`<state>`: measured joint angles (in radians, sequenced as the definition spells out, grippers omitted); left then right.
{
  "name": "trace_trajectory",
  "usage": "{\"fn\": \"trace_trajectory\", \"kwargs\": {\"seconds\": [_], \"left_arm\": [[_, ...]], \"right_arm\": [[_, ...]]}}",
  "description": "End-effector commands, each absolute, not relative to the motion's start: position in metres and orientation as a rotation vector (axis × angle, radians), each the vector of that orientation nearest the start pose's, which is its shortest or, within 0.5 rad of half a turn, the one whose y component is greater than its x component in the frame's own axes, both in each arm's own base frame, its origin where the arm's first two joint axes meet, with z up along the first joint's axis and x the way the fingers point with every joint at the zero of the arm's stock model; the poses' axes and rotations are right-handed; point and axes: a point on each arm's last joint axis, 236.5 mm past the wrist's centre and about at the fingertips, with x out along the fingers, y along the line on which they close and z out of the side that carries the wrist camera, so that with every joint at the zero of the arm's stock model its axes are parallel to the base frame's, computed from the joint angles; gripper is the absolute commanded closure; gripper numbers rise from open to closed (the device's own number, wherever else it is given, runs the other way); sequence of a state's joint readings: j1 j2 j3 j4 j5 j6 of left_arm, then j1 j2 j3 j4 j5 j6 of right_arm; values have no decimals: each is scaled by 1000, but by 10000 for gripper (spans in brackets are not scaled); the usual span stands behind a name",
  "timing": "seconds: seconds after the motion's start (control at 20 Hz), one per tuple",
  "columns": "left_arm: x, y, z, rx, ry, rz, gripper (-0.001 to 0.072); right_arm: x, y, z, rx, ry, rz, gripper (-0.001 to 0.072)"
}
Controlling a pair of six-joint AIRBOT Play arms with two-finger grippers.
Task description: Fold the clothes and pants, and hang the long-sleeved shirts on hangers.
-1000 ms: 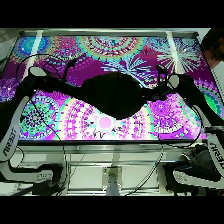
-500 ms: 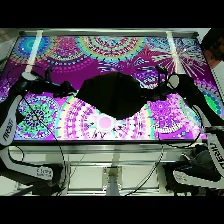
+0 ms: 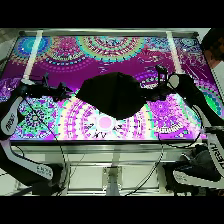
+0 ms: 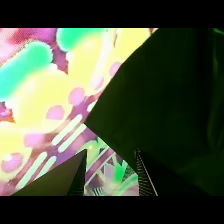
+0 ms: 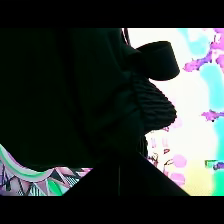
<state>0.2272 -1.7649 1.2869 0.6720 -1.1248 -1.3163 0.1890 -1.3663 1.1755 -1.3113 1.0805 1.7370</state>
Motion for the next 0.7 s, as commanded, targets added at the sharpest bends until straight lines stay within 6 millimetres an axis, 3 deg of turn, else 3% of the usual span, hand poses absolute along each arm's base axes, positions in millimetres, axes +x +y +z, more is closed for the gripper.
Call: {"fn": "trace_trajectory", "kwargs": {"seconds": [0.0,0.15,0.45,0.5,0.6,0.65], "left_arm": [[461,-70,-92,-941,1344,-282,350],[464,-75,-106,-973,1353,-263,351],[478,-96,-117,-1048,1323,-256,360],[477,-102,-119,-1057,1330,-263,436],[479,-110,-117,-1073,1327,-279,696],[483,-113,-111,-1079,1302,-306,701]], "right_arm": [[388,130,-8,278,1309,178,693],[387,132,-7,288,1310,182,693],[387,137,-6,315,1310,195,693],[387,137,-5,315,1308,194,693],[389,137,-5,316,1300,194,693],[391,137,-5,316,1294,193,693]]}}
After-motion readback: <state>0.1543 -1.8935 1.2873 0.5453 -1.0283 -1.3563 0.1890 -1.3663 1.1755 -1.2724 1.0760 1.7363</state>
